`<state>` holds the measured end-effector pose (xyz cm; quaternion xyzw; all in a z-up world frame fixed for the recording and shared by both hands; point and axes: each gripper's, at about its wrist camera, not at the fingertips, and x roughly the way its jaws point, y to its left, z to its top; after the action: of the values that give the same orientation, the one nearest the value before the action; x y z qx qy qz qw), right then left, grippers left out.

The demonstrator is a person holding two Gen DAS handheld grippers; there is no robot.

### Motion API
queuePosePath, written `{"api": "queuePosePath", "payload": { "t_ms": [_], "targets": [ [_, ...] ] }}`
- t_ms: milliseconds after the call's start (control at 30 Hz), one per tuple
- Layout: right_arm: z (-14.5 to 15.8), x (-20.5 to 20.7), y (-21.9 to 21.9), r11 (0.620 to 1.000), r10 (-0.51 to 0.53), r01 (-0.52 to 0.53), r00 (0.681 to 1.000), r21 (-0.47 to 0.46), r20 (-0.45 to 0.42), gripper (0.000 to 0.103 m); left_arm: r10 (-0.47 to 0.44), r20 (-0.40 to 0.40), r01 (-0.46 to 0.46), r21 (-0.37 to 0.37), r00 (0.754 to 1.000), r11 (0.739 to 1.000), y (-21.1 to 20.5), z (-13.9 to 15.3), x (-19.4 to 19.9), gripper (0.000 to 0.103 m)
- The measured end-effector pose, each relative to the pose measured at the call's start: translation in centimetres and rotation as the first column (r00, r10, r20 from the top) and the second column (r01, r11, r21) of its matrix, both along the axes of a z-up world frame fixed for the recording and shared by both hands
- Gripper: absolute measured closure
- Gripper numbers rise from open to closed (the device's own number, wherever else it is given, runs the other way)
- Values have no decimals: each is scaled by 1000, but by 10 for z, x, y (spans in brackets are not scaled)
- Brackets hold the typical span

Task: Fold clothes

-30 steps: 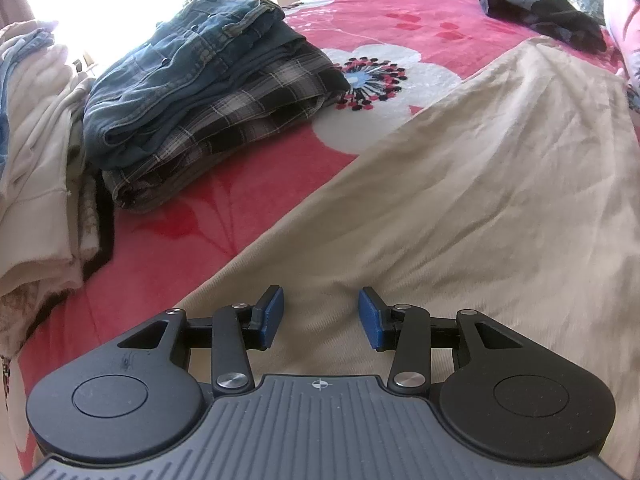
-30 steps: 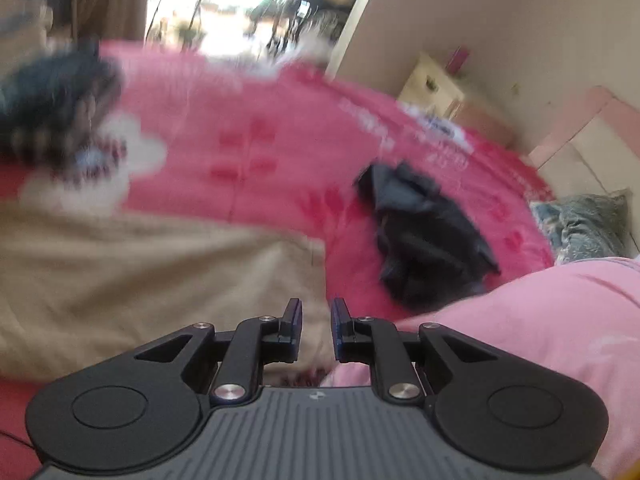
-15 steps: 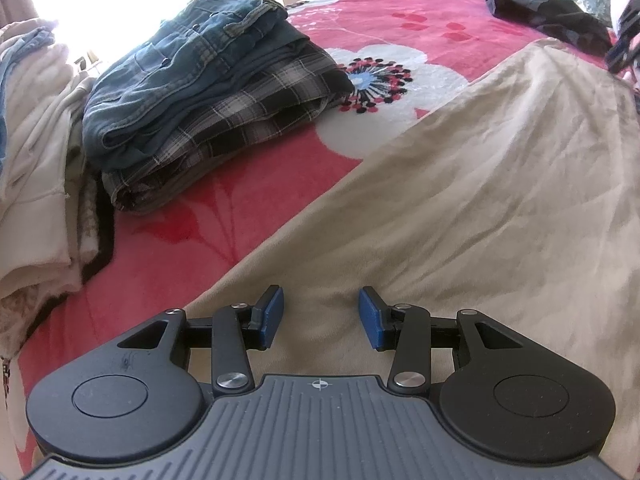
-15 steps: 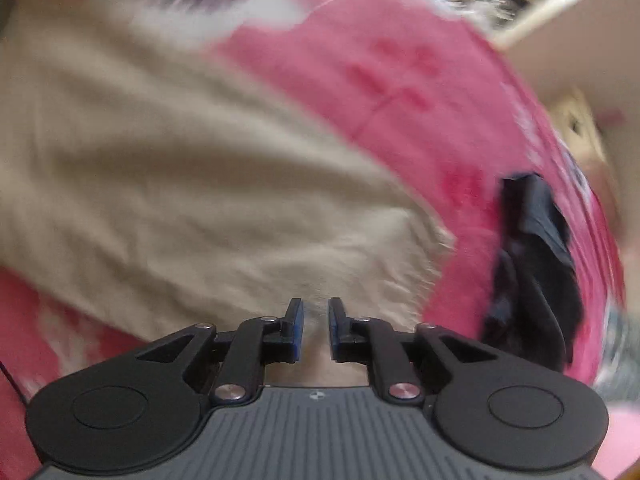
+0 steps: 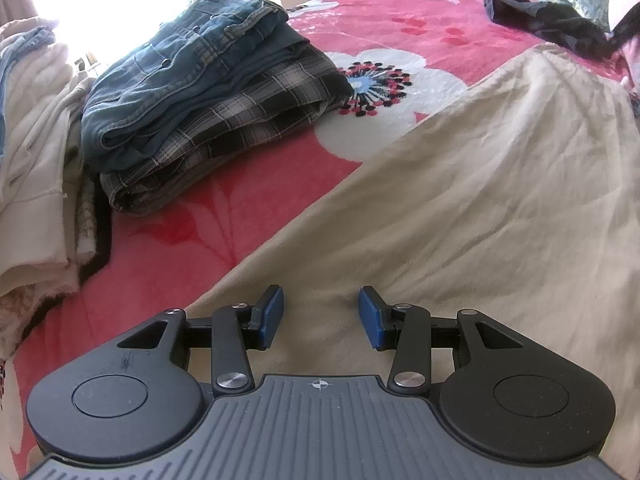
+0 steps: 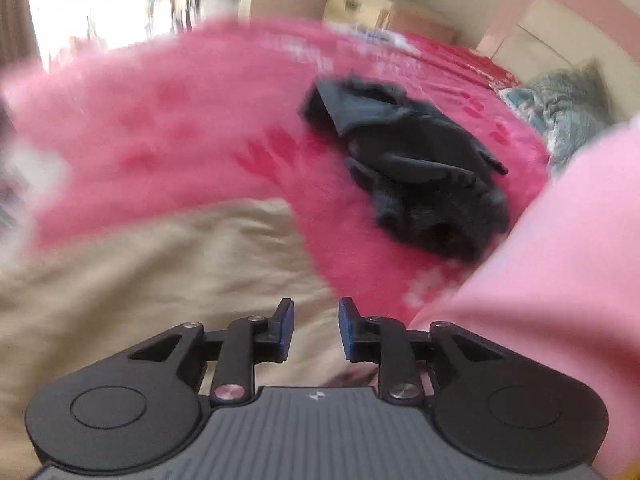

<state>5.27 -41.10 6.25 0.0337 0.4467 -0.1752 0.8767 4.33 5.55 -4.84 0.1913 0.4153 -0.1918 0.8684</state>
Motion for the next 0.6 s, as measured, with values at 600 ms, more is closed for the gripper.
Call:
{"api": "queuePosePath", "payload": {
  "t_ms": [600],
  "targets": [
    [-87,-61,-7,680,-693,525,689,511,213,43,73,-5,-73,-12,997,997,-5,-2,3,61]
  ]
}}
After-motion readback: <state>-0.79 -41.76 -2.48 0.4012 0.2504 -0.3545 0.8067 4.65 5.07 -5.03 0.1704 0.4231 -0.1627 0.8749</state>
